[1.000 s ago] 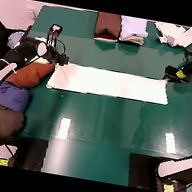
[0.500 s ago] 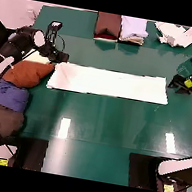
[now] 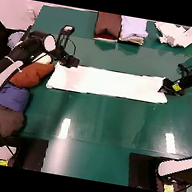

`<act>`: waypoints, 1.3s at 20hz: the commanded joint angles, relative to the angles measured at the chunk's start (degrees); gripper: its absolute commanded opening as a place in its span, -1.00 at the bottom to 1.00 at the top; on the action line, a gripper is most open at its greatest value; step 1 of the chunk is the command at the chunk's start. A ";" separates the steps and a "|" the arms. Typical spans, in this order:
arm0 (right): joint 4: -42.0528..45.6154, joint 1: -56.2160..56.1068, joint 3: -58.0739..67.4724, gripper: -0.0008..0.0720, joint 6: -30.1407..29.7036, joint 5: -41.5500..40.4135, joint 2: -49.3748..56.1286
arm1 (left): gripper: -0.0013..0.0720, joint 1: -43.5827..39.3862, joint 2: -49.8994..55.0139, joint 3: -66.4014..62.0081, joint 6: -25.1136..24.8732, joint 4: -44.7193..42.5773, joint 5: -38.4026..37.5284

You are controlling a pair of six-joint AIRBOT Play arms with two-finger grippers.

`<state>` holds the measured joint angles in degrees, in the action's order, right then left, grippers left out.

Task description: Fold the shirts.

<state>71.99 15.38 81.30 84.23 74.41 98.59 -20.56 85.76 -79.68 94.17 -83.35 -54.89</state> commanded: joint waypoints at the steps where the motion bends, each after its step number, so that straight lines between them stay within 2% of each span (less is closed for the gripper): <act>1: 0.20 -2.25 -0.33 -0.93 -1.16 -0.57 -0.20 | -0.88 -2.75 1.27 0.07 0.33 1.68 1.18; 6: 0.02 -2.32 -0.31 -0.94 -1.09 1.49 -6.95 | -0.89 -7.13 5.22 -0.70 0.26 6.51 9.01; 12: -0.55 -6.47 0.22 -0.94 0.11 2.78 -19.93 | -0.89 -12.52 15.80 -11.21 -1.53 10.73 9.40; 16: -1.05 -11.67 8.98 -0.94 1.81 7.39 -21.18 | -0.89 -14.16 21.51 -16.48 -3.67 15.41 9.01; 18: -5.01 -14.27 13.38 -0.94 1.90 8.11 -21.14 | -0.89 -14.16 22.56 -16.46 -5.31 18.34 9.31; 21: -6.51 -17.99 18.64 -0.94 4.09 7.69 -21.14 | -0.89 -14.16 23.39 -16.46 -7.54 20.02 8.61; 26: -6.54 -23.58 22.67 -0.94 6.62 5.64 -21.14 | -0.89 -14.16 23.39 -16.46 -8.37 20.70 7.56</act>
<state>66.00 -5.32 101.58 88.99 81.49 77.54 -34.65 108.86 -96.01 87.02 -63.61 -46.44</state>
